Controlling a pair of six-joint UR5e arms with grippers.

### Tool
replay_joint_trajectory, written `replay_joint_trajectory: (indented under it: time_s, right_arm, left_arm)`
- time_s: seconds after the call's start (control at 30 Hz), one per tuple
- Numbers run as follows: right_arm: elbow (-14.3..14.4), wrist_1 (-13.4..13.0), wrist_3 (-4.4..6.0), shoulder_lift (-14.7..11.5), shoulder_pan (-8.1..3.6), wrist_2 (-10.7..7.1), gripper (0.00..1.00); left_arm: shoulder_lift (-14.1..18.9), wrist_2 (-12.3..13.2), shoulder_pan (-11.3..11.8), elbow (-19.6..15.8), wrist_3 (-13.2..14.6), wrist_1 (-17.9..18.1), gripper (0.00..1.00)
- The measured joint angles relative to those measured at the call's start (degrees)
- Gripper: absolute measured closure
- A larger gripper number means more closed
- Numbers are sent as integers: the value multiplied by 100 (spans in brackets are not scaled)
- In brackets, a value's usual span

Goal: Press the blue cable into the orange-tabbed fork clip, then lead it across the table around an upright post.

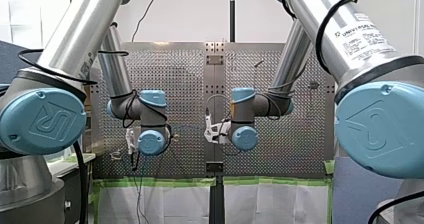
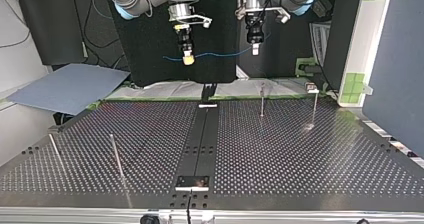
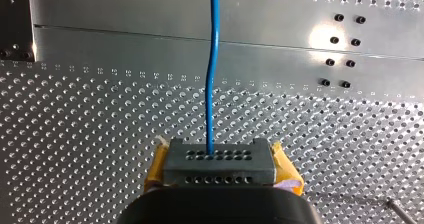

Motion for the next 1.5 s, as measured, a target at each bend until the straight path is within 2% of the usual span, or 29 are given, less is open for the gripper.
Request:
replay_joint_trajectory:
  time_s: [1.3, 1.5]
  right_arm:
    - [0, 3, 0, 0, 0, 0, 100]
    - [-7, 75, -15, 160, 38, 7, 100]
  left_arm:
    - [5, 3, -4, 3, 0, 0, 100]
    - [-6, 3, -22, -8, 11, 3, 100]
